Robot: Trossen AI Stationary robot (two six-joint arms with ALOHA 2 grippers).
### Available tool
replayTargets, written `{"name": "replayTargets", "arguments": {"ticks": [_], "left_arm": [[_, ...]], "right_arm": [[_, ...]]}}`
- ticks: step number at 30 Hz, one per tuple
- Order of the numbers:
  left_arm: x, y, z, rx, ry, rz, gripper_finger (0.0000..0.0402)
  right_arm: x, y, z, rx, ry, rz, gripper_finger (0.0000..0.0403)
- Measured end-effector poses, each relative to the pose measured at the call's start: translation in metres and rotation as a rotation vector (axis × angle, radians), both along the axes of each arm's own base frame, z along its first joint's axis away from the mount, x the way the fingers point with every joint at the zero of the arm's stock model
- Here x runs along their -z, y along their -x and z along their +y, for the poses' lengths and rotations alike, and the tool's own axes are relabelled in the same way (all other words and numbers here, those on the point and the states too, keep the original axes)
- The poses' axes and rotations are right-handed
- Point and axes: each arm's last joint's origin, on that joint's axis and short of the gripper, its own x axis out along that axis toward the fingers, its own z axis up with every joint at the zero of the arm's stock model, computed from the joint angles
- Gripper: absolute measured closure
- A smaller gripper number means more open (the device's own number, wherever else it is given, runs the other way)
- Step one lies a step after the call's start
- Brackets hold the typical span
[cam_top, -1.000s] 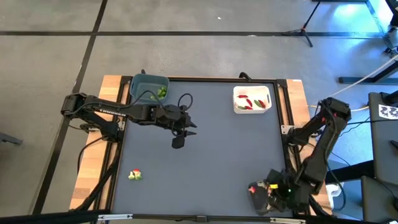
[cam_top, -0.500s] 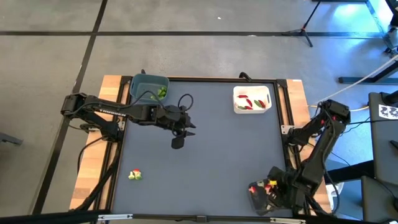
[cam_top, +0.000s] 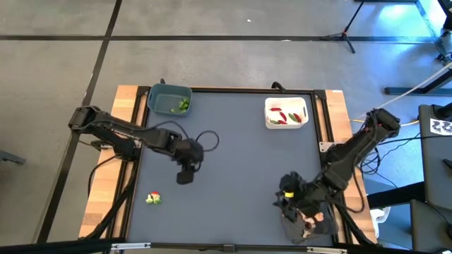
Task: Sort produce into baskets
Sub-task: Put the brown mushroom into the into the black bin
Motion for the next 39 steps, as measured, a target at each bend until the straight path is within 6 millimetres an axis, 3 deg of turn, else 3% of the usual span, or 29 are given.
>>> {"name": "replayTargets", "arguments": {"ticks": [7, 13, 20, 29, 39], "left_arm": [[0.004, 0.020, -0.032, 0.072, 0.072, 0.158, 0.0256], [0.006, 0.039, -0.061, 0.135, 0.067, 0.252, 0.0256], [0.020, 0.068, -0.086, 0.056, 0.062, 0.393, 0.0270], [0.048, 0.097, -0.092, -0.068, 0.022, 0.515, 0.0298], [0.056, 0.098, -0.099, -0.046, 0.119, 0.504, 0.0313]], "right_arm": [[0.001, -0.024, -0.029, -0.005, 0.327, -0.096, 0.0205], [0.005, -0.038, -0.046, 0.016, 0.436, -0.082, 0.0205], [0.020, -0.050, -0.049, 0.045, 0.473, -0.036, 0.0205], [0.034, -0.067, -0.038, 0.058, 0.445, -0.089, 0.0205], [0.037, -0.070, -0.036, 0.058, 0.435, -0.101, 0.0205]]}}
